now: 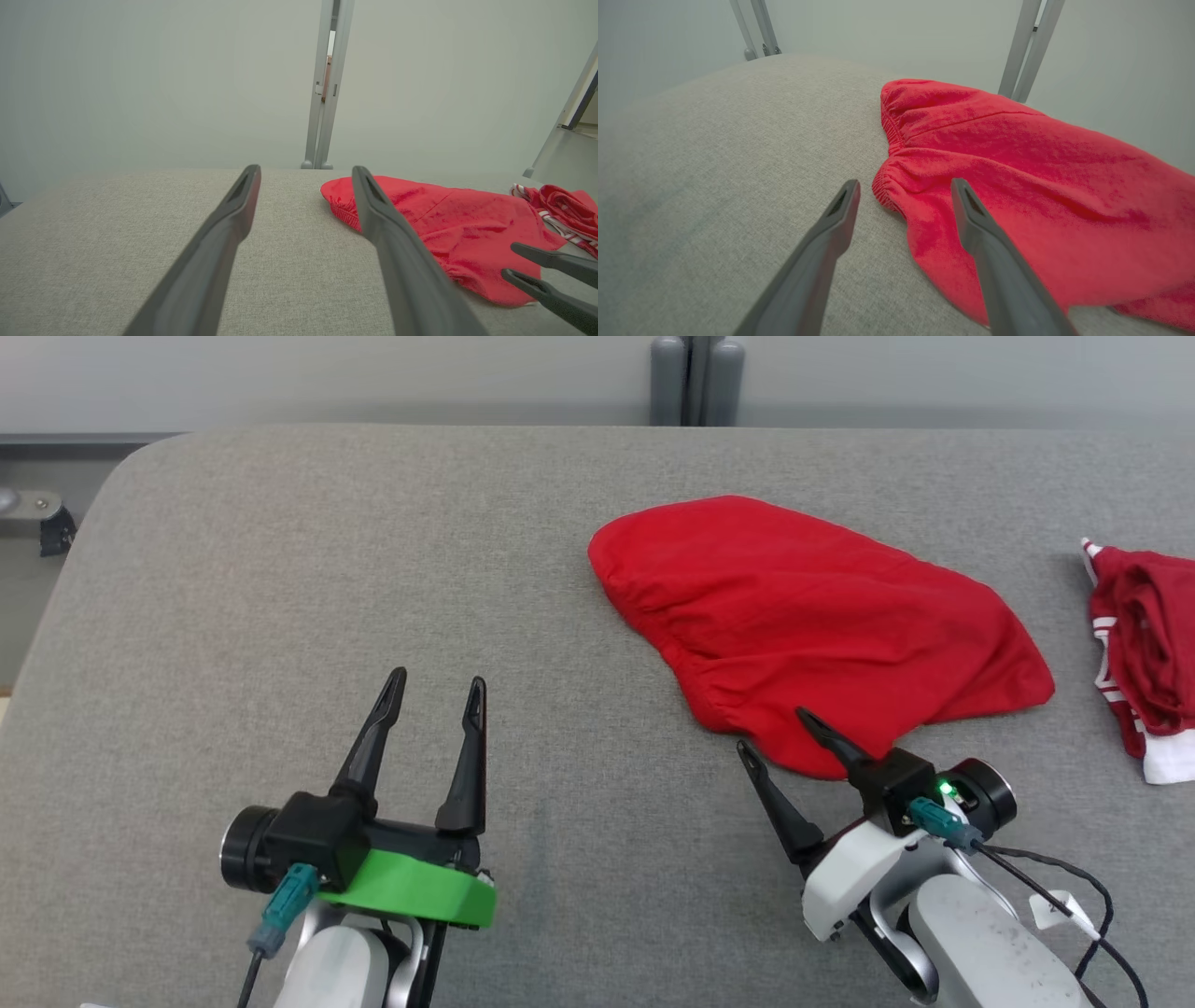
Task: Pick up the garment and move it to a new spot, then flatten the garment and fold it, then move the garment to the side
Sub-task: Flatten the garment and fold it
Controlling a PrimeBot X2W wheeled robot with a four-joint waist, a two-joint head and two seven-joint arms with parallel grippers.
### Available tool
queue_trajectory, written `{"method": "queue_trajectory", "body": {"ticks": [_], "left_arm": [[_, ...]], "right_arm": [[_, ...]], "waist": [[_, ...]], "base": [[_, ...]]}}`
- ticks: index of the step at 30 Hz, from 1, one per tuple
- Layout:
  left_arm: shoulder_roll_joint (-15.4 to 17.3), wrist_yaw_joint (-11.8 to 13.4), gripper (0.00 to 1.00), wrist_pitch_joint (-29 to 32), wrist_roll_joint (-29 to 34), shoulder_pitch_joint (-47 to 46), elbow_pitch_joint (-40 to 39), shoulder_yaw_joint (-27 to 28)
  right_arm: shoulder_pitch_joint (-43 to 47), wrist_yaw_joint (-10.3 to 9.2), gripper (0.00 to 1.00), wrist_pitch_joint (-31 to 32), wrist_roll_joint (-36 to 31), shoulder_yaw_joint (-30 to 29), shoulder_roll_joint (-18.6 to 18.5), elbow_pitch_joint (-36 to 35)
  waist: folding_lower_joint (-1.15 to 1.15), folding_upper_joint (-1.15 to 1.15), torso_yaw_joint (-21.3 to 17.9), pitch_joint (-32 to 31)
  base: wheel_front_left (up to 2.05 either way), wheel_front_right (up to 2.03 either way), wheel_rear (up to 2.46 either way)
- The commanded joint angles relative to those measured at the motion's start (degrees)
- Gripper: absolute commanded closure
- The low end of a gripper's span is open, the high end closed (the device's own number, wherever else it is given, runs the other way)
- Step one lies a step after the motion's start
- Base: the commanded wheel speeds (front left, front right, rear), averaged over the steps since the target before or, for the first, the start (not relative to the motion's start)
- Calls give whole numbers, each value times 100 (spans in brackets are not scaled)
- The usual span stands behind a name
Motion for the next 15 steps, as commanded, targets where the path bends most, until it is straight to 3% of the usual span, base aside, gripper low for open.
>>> {"method": "queue_trajectory", "body": {"ticks": [1, 14, 15], "left_arm": [[4, 56, 0, -14, -47, -107, 19, -52], [3, 220, 0, -14, -224, -156, 11, -238], [3, 229, 0, -14, -230, -150, 16, -246]], "right_arm": [[-163, -6, 0, 31, 10, 96, -58, 182], [-925, -6, 0, -91, 248, 165, -80, 1696], [-965, -6, 46, -94, 295, 196, -69, 1784]], "waist": [[0, 0, 288, 217], [0, 0, 784, 393], [0, 0, 798, 391]], "base": [[0, 0, 0], [0, 0, 0], [0, 0, 0]]}}
